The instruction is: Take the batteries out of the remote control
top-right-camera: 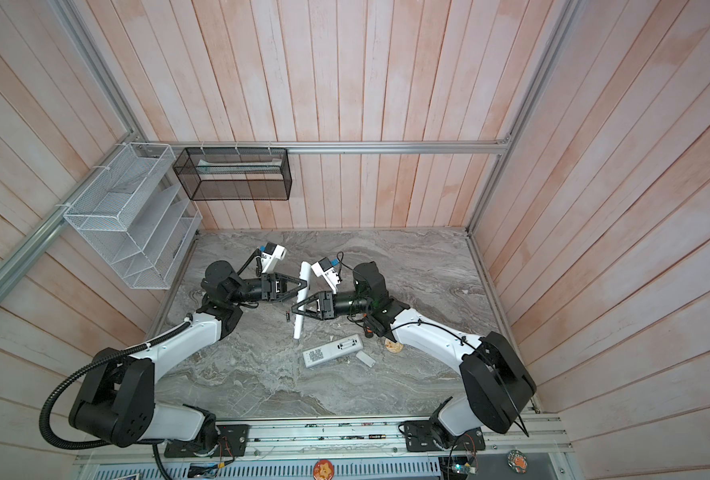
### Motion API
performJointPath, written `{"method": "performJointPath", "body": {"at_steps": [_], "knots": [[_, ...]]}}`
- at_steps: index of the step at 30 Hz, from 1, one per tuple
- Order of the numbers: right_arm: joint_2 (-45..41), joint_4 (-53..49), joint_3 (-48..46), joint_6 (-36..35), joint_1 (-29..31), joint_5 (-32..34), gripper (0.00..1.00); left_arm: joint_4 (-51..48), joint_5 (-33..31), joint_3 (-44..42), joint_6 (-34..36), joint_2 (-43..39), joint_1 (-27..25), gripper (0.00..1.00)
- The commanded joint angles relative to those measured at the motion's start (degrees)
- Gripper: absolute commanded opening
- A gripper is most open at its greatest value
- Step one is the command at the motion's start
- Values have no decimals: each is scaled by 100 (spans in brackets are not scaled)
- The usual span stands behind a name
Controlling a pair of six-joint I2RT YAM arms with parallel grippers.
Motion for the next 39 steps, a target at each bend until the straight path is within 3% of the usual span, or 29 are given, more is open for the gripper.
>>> {"method": "performJointPath", "body": {"at_steps": [1,7,8,13,16,19,24,27,33,36,39], "knots": [[62,128,-12,-215,48,-109,32,264,-12,25,-252,3,-32,44],[-106,-1300,287,-1209,18,401,26,-139,28,115,-46,-99,66,95],[-142,-1767,403,-1492,-11,636,25,-284,54,117,32,-173,142,100],[-112,-4529,1270,-3411,-39,2571,25,-1314,266,-7,523,-764,741,100],[35,-5512,1631,-4239,-45,3503,24,-2594,398,142,1334,-1019,905,100],[225,-6090,1916,-4809,-36,3690,24,-3512,414,321,1995,-1127,911,100],[546,-6682,2365,-5320,12,3453,23,-3825,491,364,2331,-1132,857,100],[555,-6685,2476,-5340,38,3185,23,-4486,367,518,2912,-1056,813,100],[478,-6339,2415,-4918,36,2790,23,-4343,-85,455,2990,-868,346,100],[439,-5885,2230,-3727,-222,2677,26,-4210,-548,390,2985,-831,104,100],[124,-4894,1489,-1849,-696,2060,27,-4018,-1178,136,3044,-1126,-88,100]]}}
